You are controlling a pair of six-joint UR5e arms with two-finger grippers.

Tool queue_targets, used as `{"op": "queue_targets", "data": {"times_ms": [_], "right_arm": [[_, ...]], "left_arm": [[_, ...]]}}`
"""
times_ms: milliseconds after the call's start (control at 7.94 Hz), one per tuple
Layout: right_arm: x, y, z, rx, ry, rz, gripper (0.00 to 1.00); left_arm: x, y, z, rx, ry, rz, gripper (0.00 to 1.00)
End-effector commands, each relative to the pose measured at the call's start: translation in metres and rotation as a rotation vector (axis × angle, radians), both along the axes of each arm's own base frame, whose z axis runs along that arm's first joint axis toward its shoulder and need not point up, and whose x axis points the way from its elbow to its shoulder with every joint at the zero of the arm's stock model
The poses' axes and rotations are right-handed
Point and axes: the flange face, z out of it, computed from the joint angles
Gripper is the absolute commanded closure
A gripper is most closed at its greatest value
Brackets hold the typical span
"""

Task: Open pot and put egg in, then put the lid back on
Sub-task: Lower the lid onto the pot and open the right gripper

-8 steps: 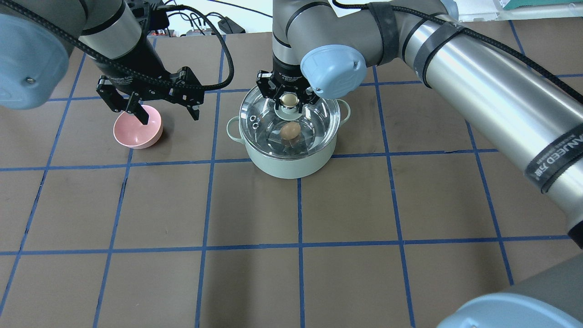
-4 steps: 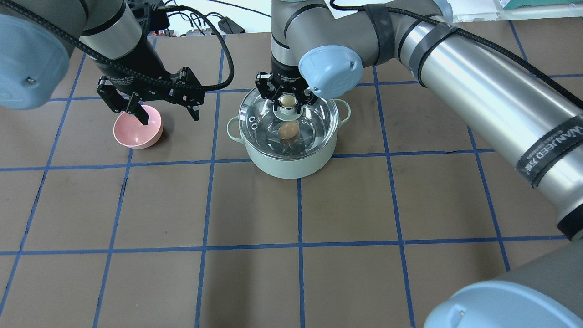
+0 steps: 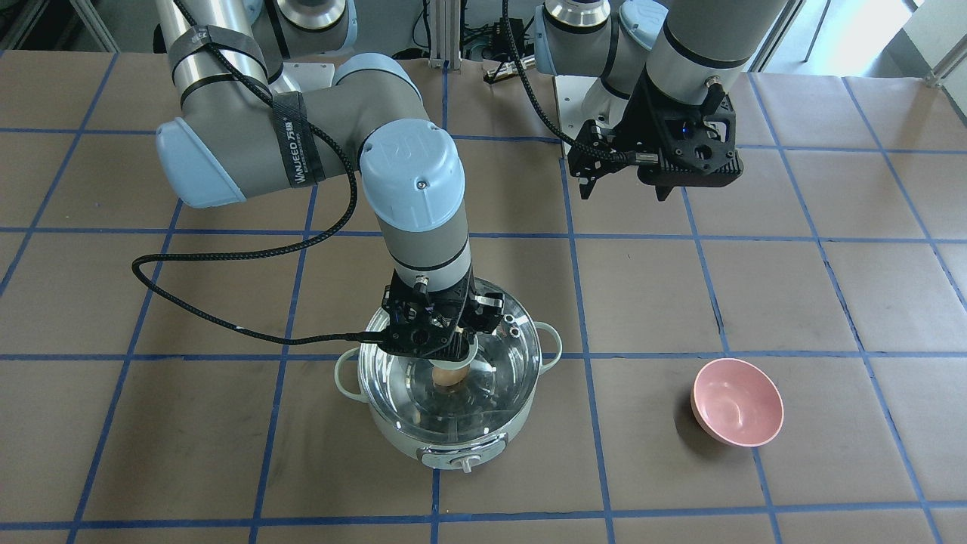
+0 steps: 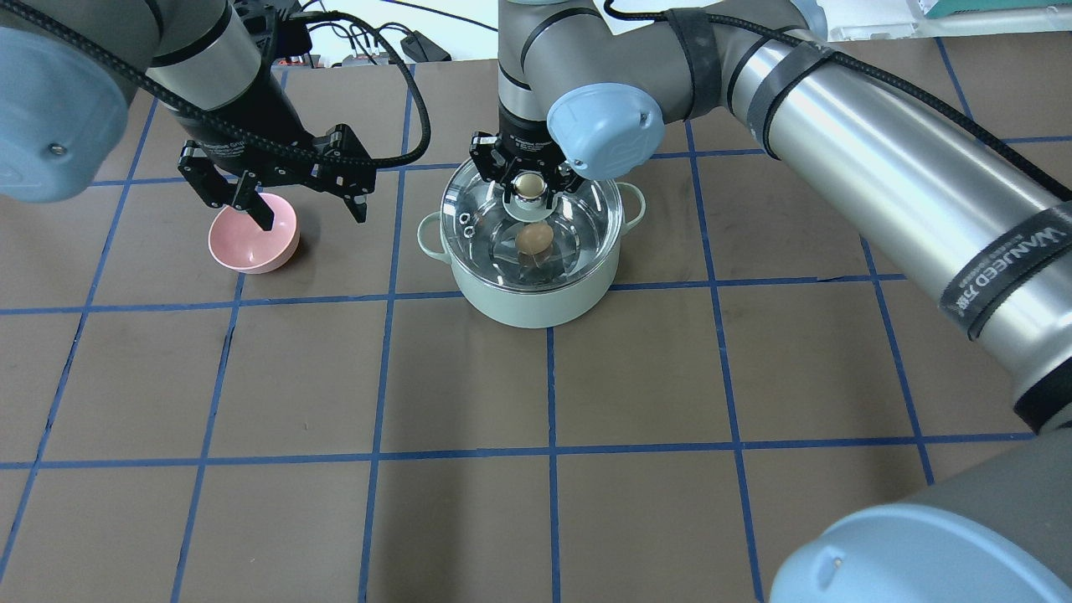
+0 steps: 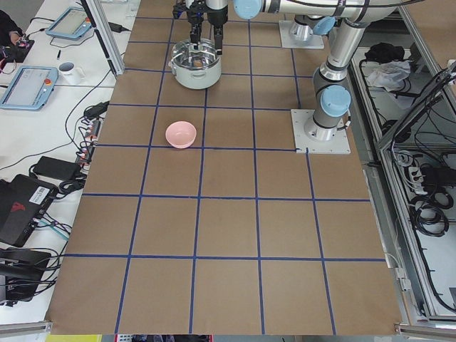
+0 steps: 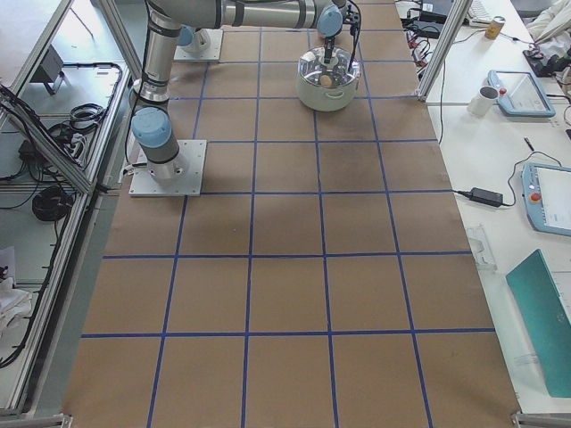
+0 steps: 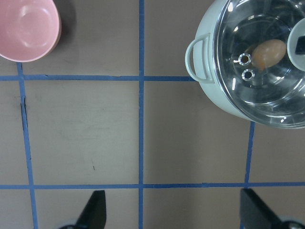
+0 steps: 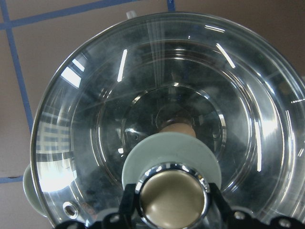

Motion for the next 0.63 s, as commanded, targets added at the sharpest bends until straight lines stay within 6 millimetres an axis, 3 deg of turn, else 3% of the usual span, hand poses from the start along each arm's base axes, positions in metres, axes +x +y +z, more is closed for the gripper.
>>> {"op": "queue_targets", "data": {"times_ms": [0, 126, 252, 378, 503], "right_arm": [[0.0002, -0.0017, -0.0036, 0.002, 0.005, 0.001, 0.77], [-0.0012, -0.0019, -0.0044, -0.003, 0.019, 0.015, 0.77], [-0.0024, -0.0021, -0.0017, -0.011, 0.029, 0.016, 0.66], [-0.0013, -0.0008, 0.0016, -0.011, 0.013, 0.018, 0.37], [-0.0007, -0.0007, 0.0018, -0.010, 0.007, 0.017, 0.00]], "left_arm": [[0.0000, 0.0001, -0.0002, 0.000, 0.000, 0.000, 0.00], [-0.0007, 0.0003, -0.0002, 0.000, 0.000, -0.002, 0.00], [-0.0007, 0.0006, -0.0011, 0.003, 0.000, -0.002, 0.00], [-0.0007, 0.0006, -0.0011, 0.004, 0.000, -0.002, 0.00], [-0.0007, 0.0006, -0.0011, 0.004, 0.000, -0.002, 0.00]]}}
